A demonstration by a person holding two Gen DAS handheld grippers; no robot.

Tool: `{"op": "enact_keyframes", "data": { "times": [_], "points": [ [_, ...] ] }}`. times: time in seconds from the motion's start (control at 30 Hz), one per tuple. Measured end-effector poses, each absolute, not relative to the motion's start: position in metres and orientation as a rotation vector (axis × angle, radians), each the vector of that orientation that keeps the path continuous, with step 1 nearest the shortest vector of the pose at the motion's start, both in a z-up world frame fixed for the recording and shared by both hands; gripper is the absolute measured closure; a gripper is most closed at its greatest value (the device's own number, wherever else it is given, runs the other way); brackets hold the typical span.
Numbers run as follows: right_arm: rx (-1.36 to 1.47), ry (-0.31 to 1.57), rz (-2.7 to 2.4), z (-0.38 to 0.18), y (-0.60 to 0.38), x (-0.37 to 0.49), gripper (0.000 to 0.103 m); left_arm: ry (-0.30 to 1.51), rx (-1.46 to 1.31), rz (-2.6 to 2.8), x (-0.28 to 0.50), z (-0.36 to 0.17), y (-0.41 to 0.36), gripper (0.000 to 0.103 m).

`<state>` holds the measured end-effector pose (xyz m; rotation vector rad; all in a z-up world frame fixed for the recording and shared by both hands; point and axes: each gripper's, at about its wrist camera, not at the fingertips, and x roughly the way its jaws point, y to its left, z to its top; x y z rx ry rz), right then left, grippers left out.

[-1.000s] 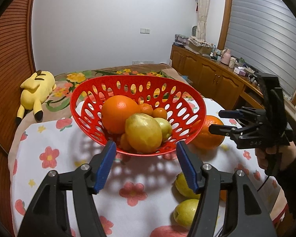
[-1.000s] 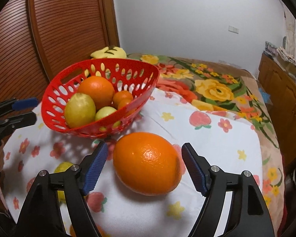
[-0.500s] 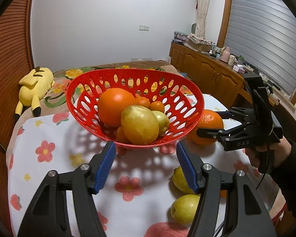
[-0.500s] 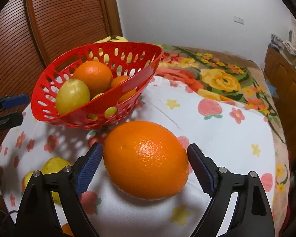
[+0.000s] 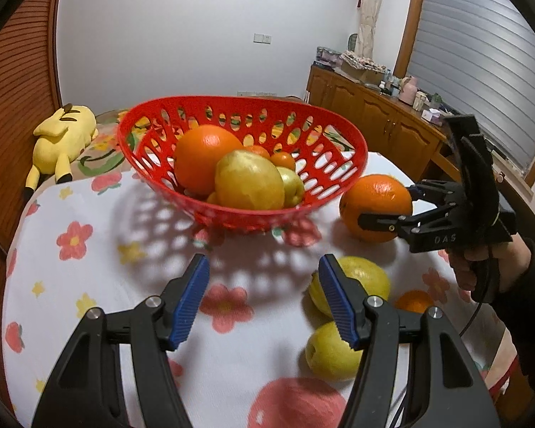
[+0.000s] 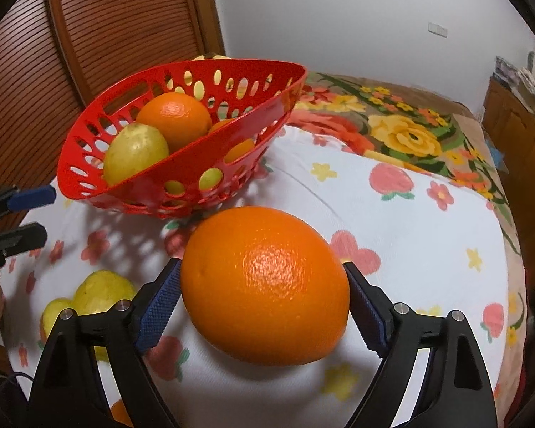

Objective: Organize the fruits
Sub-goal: 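Grasp the large orange on the tablecloth with the right tool, then grasp the yellow-green pomelo with the left tool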

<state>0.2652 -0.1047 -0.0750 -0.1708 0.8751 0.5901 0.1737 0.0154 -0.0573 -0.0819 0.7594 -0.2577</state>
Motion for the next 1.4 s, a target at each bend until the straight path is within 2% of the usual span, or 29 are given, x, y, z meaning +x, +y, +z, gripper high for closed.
{"op": "enact_keyframes", "data": {
  "times": [0.63,1.4],
  "points": [
    [-0.080,0.810,0.518,-0.055,-0.156,0.187,0.014,0.805,-0.059,-0.317,0.139,-0.072,-0.019,0.040],
    [0.019,0.788,0.470,-0.076,-0.180,0.146,0.014,0.867,-0.035,-0.323,0.127,-0.091,-0.039,0.040]
  ]
}}
